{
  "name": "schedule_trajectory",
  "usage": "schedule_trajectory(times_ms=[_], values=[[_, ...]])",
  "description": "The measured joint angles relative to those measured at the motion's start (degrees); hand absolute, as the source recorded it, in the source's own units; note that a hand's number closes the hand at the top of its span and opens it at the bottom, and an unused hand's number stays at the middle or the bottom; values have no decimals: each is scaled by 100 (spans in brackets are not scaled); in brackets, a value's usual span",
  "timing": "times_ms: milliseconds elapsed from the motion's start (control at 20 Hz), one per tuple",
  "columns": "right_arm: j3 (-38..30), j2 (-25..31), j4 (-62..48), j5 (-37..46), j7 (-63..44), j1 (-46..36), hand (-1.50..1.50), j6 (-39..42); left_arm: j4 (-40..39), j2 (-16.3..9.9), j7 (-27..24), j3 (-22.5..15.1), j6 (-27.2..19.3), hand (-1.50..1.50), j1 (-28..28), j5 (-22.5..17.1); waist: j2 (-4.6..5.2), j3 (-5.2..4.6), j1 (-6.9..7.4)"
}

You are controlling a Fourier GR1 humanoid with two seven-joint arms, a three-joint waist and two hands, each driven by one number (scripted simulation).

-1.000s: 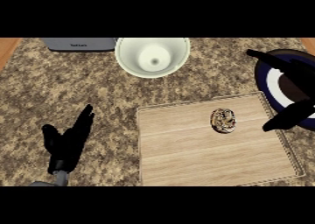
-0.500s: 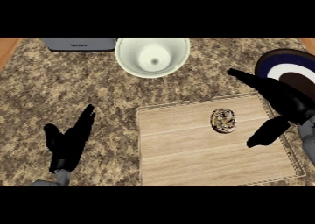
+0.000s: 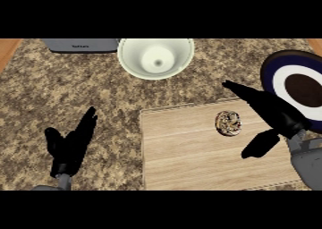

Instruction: Pick the cupcake from the tray and place it in the plate

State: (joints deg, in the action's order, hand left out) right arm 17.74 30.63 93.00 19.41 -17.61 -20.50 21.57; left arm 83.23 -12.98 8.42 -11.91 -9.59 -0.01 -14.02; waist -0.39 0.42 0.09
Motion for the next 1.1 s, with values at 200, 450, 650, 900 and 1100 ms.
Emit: schedule_trajectory(times_ms=[200,450,650,900,1100], values=[[12,-84,-169,415,52,28,-150,-42,78,21,160,69,29,0,2,4,6,-3,8],[5,-409,-384,820,-9,-52,-150,-6,93,83,111,143,115,0,41,100,6,-4,14],[-42,-527,-735,1038,225,-137,-150,84,1,131,55,210,205,0,20,152,7,-1,19],[171,-672,-1181,1439,548,-184,150,114,43,154,150,270,251,0,-2,188,11,-3,25],[260,-690,-1356,1815,942,-234,150,14,64,153,237,343,292,0,-8,219,10,-6,25]])
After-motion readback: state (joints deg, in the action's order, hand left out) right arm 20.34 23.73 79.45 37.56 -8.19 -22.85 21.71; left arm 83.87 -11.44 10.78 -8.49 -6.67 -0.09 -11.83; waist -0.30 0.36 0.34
